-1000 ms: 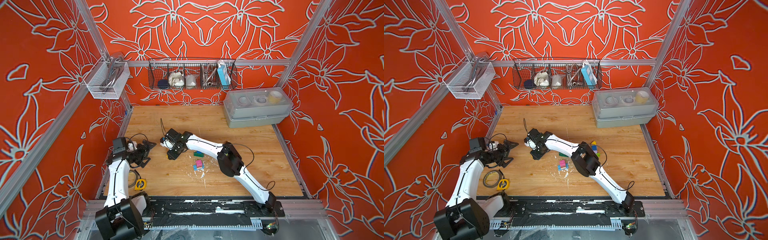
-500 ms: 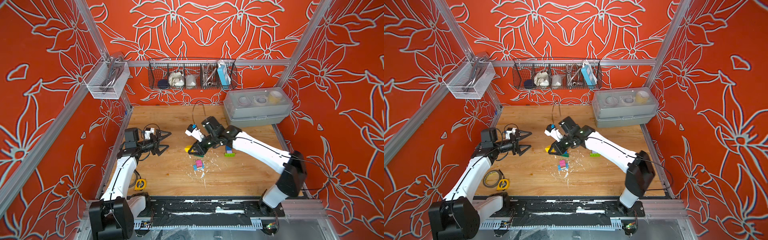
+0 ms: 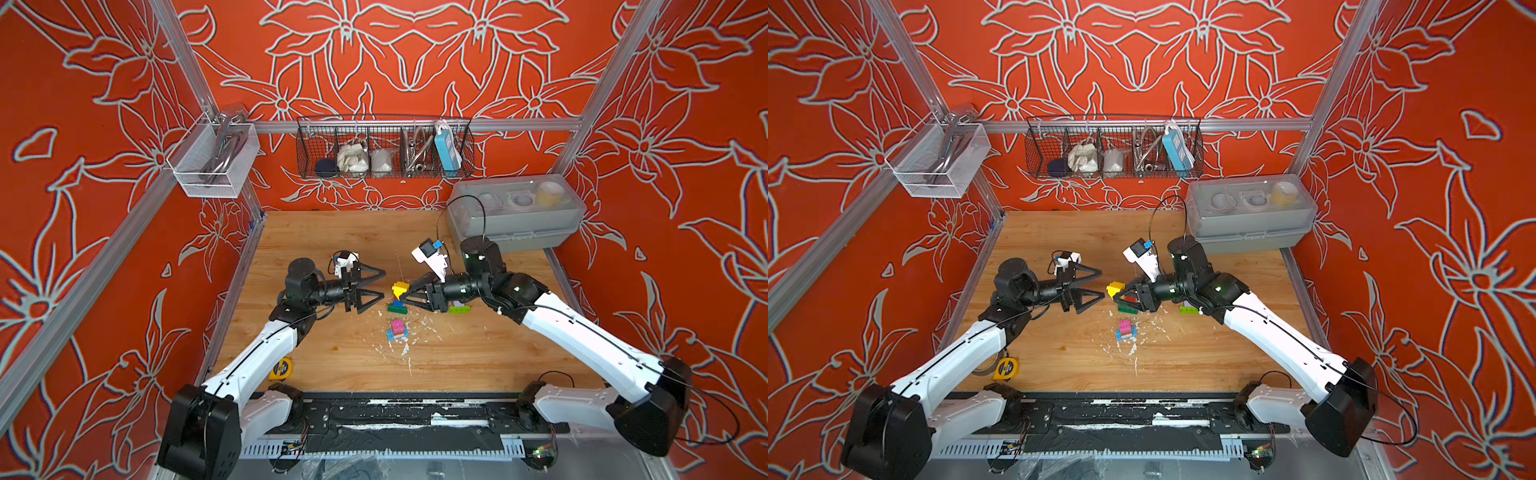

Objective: Assemble the number 1 with lego
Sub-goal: Assemble the lego brick with the lego brick.

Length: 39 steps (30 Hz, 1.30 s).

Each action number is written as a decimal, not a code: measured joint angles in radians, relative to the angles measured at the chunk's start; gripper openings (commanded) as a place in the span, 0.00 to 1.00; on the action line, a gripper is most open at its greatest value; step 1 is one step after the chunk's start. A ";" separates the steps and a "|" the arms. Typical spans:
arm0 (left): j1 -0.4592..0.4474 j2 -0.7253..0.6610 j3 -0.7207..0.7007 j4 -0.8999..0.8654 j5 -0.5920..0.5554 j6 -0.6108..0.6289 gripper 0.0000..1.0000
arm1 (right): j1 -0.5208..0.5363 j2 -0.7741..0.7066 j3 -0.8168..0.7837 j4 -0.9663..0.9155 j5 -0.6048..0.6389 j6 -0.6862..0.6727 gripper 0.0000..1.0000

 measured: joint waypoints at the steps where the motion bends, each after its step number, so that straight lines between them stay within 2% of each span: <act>1: -0.019 0.001 0.000 0.031 -0.008 -0.026 0.93 | 0.000 -0.010 -0.016 0.005 -0.002 -0.007 0.22; 8: -0.082 0.002 -0.023 0.205 -0.026 -0.154 0.92 | 0.000 -0.144 -0.210 0.093 0.013 -0.077 0.19; 12: -0.108 0.027 -0.045 0.216 0.011 -0.178 0.88 | 0.000 -0.237 -0.298 0.142 0.036 -0.145 0.18; 17: -0.130 0.071 -0.102 0.210 0.084 -0.204 0.89 | 0.000 -0.299 -0.333 0.151 0.042 -0.223 0.17; 26: -0.192 0.016 -0.061 0.084 0.140 -0.162 0.92 | 0.000 -0.274 -0.333 0.150 0.009 -0.292 0.17; 39: -0.249 -0.009 -0.094 0.006 0.117 -0.140 0.90 | 0.004 -0.235 -0.333 0.149 0.009 -0.348 0.17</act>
